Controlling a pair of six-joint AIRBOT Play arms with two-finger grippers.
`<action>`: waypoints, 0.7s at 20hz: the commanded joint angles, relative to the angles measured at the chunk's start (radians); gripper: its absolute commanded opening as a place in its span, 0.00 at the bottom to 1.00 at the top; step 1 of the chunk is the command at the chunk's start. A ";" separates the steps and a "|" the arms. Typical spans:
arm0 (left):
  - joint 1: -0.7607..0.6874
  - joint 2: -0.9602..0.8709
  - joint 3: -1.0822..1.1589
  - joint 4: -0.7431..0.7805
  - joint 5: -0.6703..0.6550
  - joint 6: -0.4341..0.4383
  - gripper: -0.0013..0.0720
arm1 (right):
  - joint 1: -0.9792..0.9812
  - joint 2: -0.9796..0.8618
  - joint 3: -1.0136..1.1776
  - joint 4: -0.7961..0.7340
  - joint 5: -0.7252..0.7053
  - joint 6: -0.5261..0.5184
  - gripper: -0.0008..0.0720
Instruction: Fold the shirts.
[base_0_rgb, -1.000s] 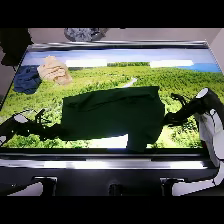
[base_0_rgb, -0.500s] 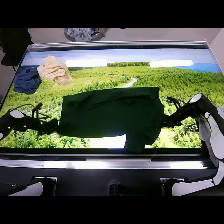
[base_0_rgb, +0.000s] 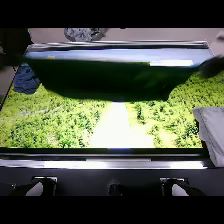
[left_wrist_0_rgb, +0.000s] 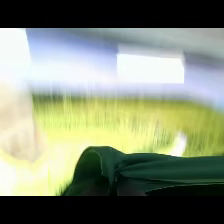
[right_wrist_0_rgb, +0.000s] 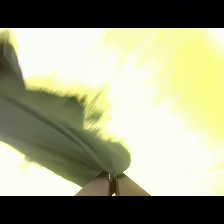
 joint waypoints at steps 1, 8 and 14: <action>-0.001 0.155 0.302 0.017 0.152 -0.031 0.06 | 0.000 0.274 0.165 -0.091 -0.271 -0.004 0.07; -0.001 0.280 0.305 0.029 0.114 -0.080 0.06 | 0.000 0.489 0.165 -0.164 -0.266 0.055 0.07; -0.001 0.190 0.245 0.091 -0.058 -0.079 0.06 | 0.000 0.351 0.164 -0.159 -0.064 0.080 0.07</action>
